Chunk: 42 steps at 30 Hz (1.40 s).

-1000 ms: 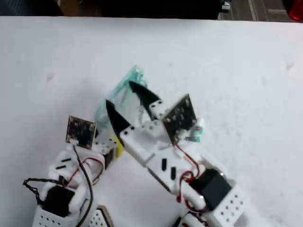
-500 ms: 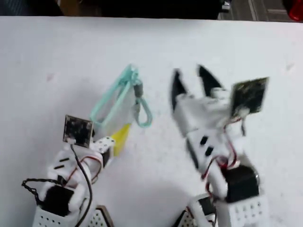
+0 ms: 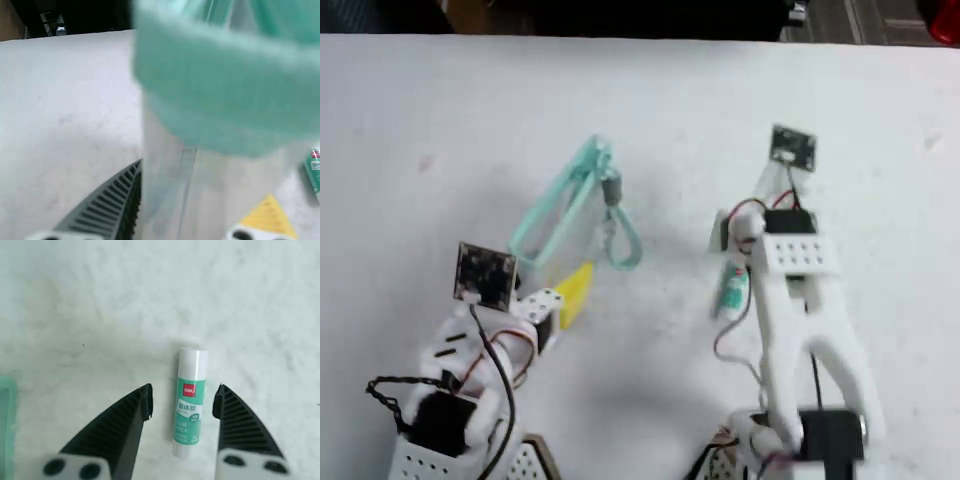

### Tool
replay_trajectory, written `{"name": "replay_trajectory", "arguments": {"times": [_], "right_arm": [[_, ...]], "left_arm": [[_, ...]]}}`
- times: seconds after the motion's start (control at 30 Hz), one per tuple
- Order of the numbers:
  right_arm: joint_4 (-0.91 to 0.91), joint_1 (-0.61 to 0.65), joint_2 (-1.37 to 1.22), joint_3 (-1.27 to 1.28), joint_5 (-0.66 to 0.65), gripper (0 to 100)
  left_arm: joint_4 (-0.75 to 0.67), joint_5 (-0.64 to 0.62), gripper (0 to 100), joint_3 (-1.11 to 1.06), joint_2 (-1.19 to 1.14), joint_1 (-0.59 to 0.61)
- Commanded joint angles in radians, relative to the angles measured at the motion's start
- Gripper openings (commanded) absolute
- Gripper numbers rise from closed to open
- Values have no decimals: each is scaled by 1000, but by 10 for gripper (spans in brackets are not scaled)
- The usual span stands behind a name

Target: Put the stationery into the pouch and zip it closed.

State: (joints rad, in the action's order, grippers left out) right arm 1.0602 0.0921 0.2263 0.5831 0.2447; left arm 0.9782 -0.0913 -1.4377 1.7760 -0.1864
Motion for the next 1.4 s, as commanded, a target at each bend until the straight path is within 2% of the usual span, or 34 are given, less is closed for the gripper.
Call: {"name": "replay_trajectory", "arguments": {"times": [0.0,0.43,0.5,0.57,0.63,0.7,0.9,1.1,1.37], "right_arm": [[4,-18,-108,-77,-15,180],[10,-58,-501,-299,-17,175],[31,-59,-533,-339,-18,111],[76,-64,-553,-391,-60,3],[145,-62,-558,-442,-133,40],[222,-62,-542,-509,-183,14],[499,-53,-375,-770,-192,16],[582,44,-108,-1031,-199,16],[456,375,208,-1162,-201,16]], "left_arm": [[-26,-12,268,8,4,8],[-26,-11,268,8,4,5],[-25,-12,268,8,4,7],[-23,-12,268,8,4,5],[-23,-12,268,8,4,2],[-23,-12,268,8,4,2],[-25,-12,268,8,4,2],[-21,-9,268,9,4,2],[2,-5,270,12,4,2]]}}
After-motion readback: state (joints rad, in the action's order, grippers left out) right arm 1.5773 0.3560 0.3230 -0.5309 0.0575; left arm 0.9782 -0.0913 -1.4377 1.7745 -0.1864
